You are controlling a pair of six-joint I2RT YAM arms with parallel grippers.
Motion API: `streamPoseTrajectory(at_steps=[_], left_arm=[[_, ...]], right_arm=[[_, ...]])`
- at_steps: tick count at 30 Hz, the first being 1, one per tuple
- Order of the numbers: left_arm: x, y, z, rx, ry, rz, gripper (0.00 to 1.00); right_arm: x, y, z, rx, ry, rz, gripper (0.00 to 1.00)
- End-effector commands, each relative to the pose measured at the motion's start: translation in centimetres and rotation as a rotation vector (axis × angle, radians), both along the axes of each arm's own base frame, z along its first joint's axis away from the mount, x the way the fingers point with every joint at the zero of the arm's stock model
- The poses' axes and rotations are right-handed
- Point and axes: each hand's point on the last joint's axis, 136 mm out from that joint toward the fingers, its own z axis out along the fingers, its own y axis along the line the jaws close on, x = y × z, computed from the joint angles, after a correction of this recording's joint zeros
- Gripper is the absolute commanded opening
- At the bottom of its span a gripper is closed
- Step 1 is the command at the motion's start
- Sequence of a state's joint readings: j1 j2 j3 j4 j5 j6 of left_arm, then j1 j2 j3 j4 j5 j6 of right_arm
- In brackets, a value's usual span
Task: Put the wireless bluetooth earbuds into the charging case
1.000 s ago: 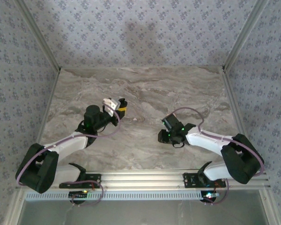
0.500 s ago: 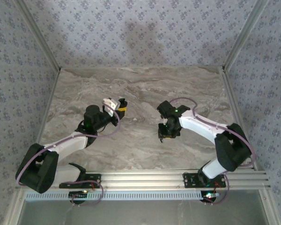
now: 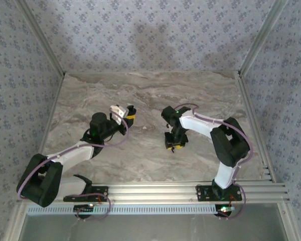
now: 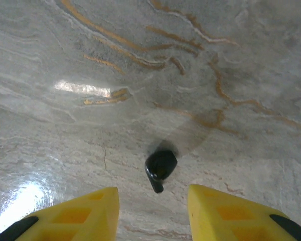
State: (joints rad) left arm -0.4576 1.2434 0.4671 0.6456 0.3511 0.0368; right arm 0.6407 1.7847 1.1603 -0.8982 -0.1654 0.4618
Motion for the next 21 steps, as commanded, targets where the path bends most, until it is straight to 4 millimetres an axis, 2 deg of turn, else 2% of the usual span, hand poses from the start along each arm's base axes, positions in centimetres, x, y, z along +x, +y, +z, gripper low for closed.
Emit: streamPoseTrajectory(at_steps=[1,14,21], left_arm=[[-0.1,0.0,1.0,-0.012,-0.024,-0.01,0.14],[-0.1,0.0,0.8,-0.015,-0.018,-0.015,0.14],[0.0,-0.1,0.7,-0.015,-0.011,-0.017,0.14]], right_arm=[[0.0,-0.2,-0.4,-0.016,0.029,0.022,0.43],[0.7,0.1,-2.0,-0.02,0.029,0.026,0.33],[1.5,0.3,-2.3,-0.004,0.007,0.005,0.33]])
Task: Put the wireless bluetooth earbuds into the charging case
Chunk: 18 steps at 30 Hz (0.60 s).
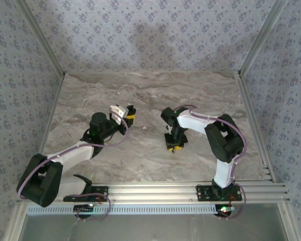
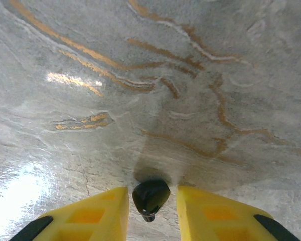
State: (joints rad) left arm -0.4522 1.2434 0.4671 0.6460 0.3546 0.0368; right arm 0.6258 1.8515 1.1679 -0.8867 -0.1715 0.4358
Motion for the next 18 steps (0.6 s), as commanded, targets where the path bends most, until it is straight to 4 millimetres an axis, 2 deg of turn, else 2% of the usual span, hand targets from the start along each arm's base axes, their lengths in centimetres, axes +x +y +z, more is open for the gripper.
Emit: streamPoseTrajectory(at_steps=[1,5,12,15,18], left_arm=[[-0.1,-0.2,0.6,-0.014,-0.011,-0.019,0.14],[-0.1,-0.2,0.6,-0.013,-0.009,-0.02,0.14],[-0.4,-0.9,-0.2,-0.02,0.002,-0.062,0.14],[-0.8,-1.7,-0.7,-0.026,0.005,-0.097,0.14],[-1.3,-2.8,-1.0,-0.035,0.005,-0.136,0.14]], right_arm=[[1.4,0.6,-0.6,0.017,-0.033,-0.004,0.33],[1.6,0.6,-0.7,0.015,-0.038,-0.004,0.25],[2.6,1.0,0.7,0.066,-0.134,-0.038,0.21],[3.3,1.2,1.6,0.115,-0.213,-0.074,0.21],[4.8,1.7,3.6,0.188,-0.349,-0.125,0.2]])
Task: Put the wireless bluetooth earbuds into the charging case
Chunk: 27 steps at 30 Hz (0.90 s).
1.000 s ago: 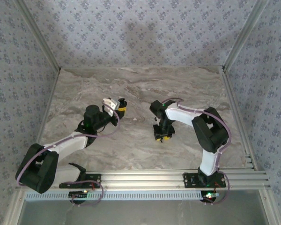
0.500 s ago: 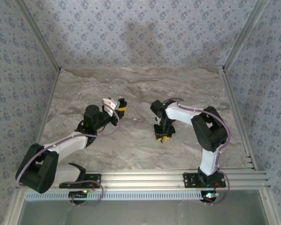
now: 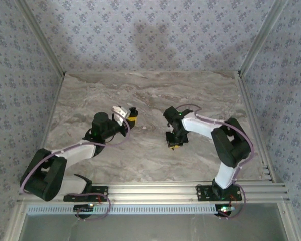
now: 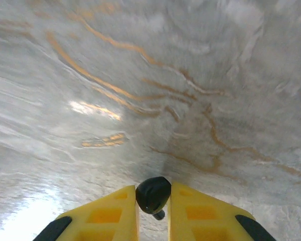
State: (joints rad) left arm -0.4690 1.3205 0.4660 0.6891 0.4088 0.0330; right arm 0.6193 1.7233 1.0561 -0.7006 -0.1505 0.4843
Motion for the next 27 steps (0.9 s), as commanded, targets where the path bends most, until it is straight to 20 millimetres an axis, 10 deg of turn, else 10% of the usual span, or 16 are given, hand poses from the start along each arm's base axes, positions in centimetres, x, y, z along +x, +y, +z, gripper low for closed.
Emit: streamPoseTrajectory(at_steps=[1,17,27], left_arm=[[-1.1,-1.8,0.8,-0.043,-0.036,-0.079,0.14],[-0.9,-7.5,3.8,-0.131,-0.078,-0.194,0.14],[-0.8,-10.2,5.8,-0.167,-0.11,-0.253,0.14]], right_arm=[[3.3,1.2,3.1,0.115,-0.213,-0.083,0.2],[6.8,2.3,19.4,0.436,-0.787,-0.127,0.22],[7.1,5.0,24.2,0.563,-0.912,-0.069,0.23]])
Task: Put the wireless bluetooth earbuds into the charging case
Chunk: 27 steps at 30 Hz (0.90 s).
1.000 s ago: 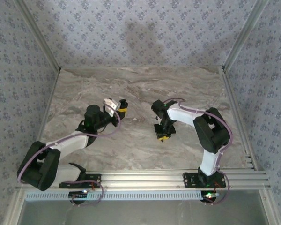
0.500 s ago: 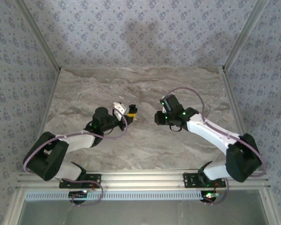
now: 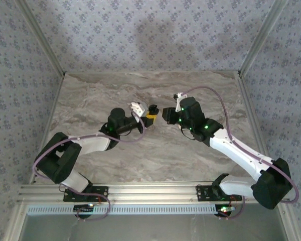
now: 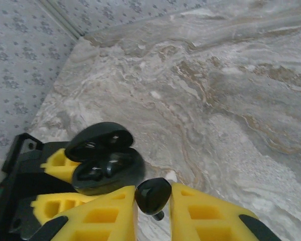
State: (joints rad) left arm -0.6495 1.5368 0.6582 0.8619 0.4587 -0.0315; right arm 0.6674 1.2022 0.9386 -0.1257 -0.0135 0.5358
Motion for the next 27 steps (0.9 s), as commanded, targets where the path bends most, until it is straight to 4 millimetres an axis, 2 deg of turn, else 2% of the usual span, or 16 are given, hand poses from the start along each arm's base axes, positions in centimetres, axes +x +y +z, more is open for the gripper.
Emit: streamPoseTrajectory(at_steps=[1,12,27], left_arm=[[0.0,-1.1,2.1,-0.05,-0.04,-0.037,0.14],[-0.1,-1.3,2.7,-0.063,-0.035,-0.041,0.14],[-0.5,-1.0,3.9,-0.098,-0.044,-0.043,0.14]], right_arm=[[0.6,1.1,3.0,0.044,-0.094,0.014,0.23],[0.7,2.9,5.5,0.067,-0.183,0.053,0.24],[1.8,3.8,4.0,0.024,-0.164,0.054,0.24]])
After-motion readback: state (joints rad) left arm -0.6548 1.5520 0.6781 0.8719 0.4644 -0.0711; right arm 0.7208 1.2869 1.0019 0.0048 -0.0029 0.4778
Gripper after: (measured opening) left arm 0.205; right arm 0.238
